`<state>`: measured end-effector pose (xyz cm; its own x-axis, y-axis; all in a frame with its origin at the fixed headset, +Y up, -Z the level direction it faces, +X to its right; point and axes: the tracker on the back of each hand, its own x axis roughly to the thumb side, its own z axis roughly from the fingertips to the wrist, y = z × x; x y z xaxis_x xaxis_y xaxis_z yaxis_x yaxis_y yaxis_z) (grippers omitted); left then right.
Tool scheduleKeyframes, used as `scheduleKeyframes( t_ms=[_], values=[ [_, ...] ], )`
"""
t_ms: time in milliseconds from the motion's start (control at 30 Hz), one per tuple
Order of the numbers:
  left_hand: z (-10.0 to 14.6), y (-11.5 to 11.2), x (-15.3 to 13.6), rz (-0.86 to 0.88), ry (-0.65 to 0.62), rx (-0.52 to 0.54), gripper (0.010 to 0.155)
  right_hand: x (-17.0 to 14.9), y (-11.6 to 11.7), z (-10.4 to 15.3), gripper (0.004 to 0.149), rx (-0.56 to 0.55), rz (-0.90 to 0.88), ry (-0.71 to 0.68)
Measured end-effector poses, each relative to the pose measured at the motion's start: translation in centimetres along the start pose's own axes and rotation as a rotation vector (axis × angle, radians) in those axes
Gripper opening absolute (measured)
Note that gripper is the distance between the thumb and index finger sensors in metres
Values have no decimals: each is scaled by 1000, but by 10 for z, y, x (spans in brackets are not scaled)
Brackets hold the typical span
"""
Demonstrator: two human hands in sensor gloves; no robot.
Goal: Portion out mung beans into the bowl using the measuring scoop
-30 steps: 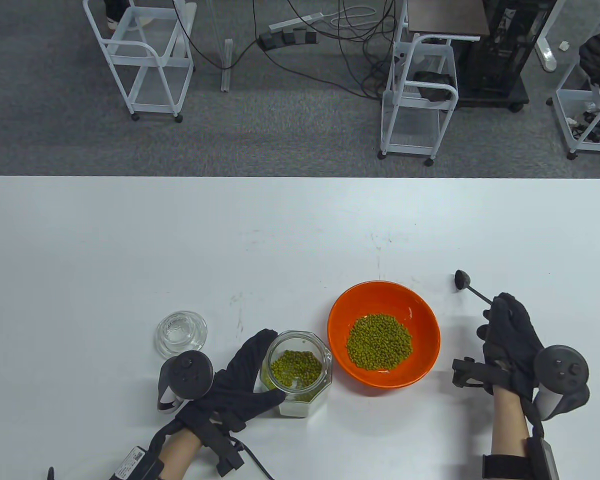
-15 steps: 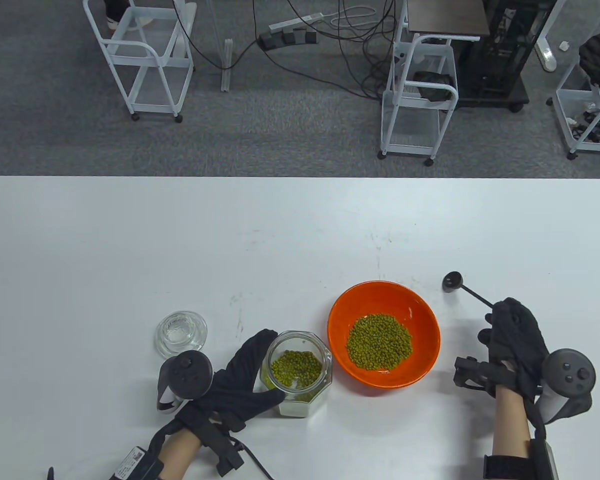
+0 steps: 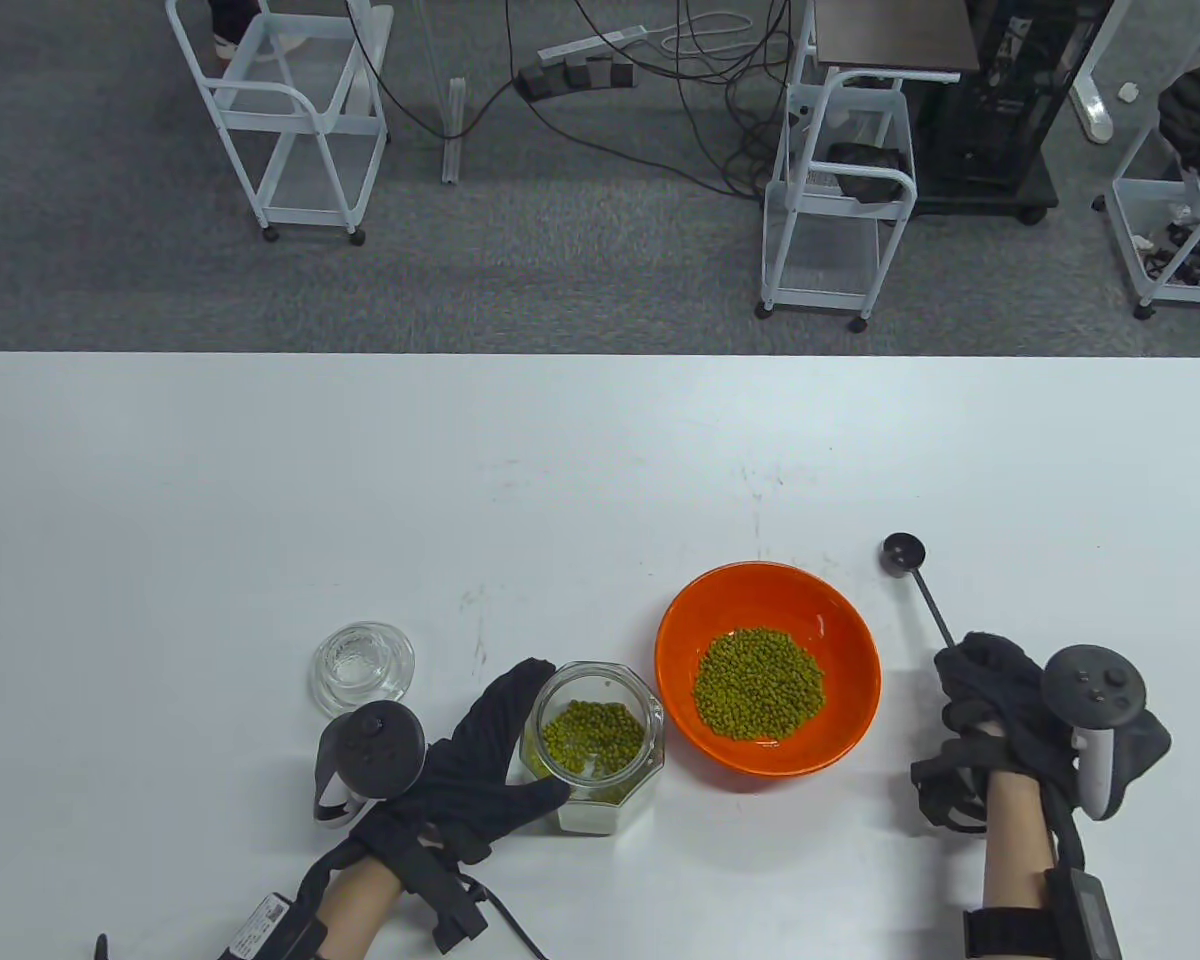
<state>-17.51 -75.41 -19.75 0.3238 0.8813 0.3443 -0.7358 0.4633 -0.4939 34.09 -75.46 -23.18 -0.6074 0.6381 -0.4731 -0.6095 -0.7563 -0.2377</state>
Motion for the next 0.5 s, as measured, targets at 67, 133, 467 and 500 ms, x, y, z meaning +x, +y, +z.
scheduleKeyframes(
  t_ms=[67,133,467,500],
  values=[
    [0,0,0,0,0,0,103,5,5,0,52,8,111,-22],
    [0,0,0,0,0,0,103,9,9,0,50,16,181,-45],
    [0,0,0,0,0,0,103,25,28,2,45,94,425,-66],
    [0,0,0,0,0,0,103,26,29,2,45,91,440,-69]
  ],
)
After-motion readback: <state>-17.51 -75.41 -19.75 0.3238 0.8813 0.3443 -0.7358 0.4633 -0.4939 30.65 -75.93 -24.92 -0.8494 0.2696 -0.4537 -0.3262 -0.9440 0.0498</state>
